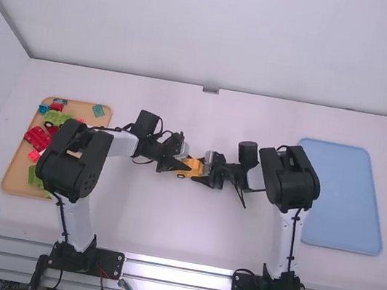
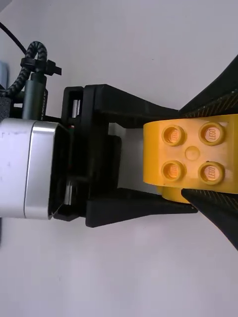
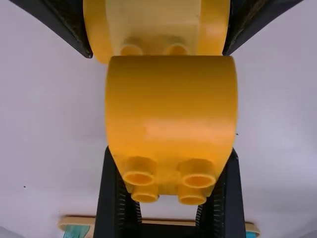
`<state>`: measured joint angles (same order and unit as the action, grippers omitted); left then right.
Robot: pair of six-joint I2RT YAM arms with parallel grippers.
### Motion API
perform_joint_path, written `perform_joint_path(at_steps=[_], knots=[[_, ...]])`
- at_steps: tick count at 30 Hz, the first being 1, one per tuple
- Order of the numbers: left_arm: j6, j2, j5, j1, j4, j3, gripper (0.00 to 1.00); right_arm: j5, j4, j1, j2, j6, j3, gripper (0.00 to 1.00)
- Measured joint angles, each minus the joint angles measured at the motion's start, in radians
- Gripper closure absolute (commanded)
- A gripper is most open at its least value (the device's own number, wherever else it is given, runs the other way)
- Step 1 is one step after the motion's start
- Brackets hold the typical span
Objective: Assemble lego blocks to make yellow taxi
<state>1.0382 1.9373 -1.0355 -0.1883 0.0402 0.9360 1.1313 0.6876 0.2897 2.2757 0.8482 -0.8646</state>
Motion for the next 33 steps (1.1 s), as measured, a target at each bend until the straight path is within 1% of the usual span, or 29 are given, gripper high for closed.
perform_joint_path(at_steps=[14,21,33], knots=[[0.027,0.0,0.061,0.0,-0.02,0.0,0.98,0.005,0.0,0.0,0.0,0.0,0.0,0.51],[0.03,0.024,0.034,0.0,0.028,0.0,0.98,0.01,-0.002,0.0,0.0,0.0,0.0,0.51],[0.024,0.043,0.013,0.004,0.024,0.0,0.98,0.011,-0.003,0.0,0.0,0.005,0.0,0.52]])
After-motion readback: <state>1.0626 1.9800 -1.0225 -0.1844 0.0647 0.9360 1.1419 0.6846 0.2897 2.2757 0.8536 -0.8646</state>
